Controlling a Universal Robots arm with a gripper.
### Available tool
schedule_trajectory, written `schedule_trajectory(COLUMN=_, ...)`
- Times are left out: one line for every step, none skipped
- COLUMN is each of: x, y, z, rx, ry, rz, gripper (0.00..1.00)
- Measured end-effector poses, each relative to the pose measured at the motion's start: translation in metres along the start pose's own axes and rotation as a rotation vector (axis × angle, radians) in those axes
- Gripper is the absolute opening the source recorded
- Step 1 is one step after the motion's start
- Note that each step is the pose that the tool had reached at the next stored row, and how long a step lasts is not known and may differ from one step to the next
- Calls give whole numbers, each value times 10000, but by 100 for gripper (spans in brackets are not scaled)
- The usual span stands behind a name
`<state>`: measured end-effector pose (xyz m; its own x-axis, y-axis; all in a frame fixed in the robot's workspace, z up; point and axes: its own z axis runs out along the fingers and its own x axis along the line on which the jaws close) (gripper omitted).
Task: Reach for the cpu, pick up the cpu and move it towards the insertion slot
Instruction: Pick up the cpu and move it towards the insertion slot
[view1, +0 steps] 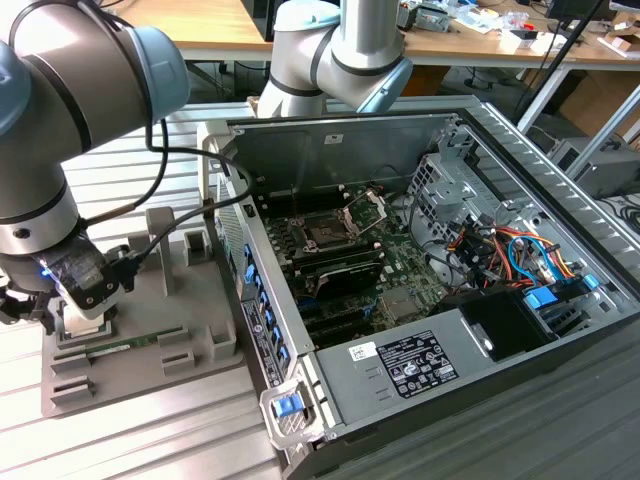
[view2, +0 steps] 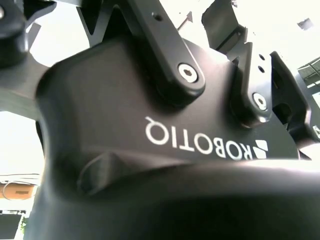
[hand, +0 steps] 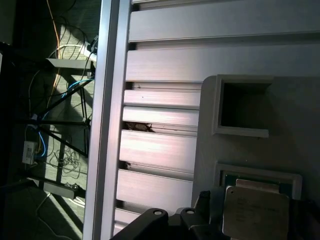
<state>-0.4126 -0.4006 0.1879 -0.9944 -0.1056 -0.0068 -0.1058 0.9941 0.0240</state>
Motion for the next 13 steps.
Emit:
schedule_trajectory(x=0, y=0, z=0, rx=-1, ry=15, rz=0, gripper=72)
schedule_trajectory(x=-1, y=0, z=1, rx=-5, ry=40, rz=0, gripper=72)
schedule_trajectory(x=-1, y=0, z=1, rx=-9, ry=75, rz=1, gripper=72)
schedule_trajectory(x=0, y=0, z=1, rx=-13, ry=118, rz=2, gripper=72)
schedule_trajectory(x=0, y=0, z=1, rx=-16, ry=149, rz=3, gripper=72)
schedule_trajectory(x=0, y=0, z=0, rx=-17, ry=165, rz=4, gripper=72)
schedule_trajectory(x=1, y=0, z=0, rx=-17, ry=169, rz=4, gripper=72)
schedule_trajectory(x=0, y=0, z=1, rx=-18, ry=179, rz=4, gripper=72)
schedule_trajectory(x=0, y=-1, z=4, rx=-19, ry=178, rz=4, gripper=72)
schedule_trajectory(x=-1, y=-1, z=5, rx=-19, ry=179, rz=4, gripper=72)
schedule_trajectory(x=-2, y=-1, z=6, rx=-19, ry=178, rz=4, gripper=72)
schedule_trajectory(x=-9, y=-2, z=8, rx=-20, ry=176, rz=3, gripper=72)
schedule_trajectory(x=-13, y=-2, z=8, rx=-19, ry=178, rz=4, gripper=72)
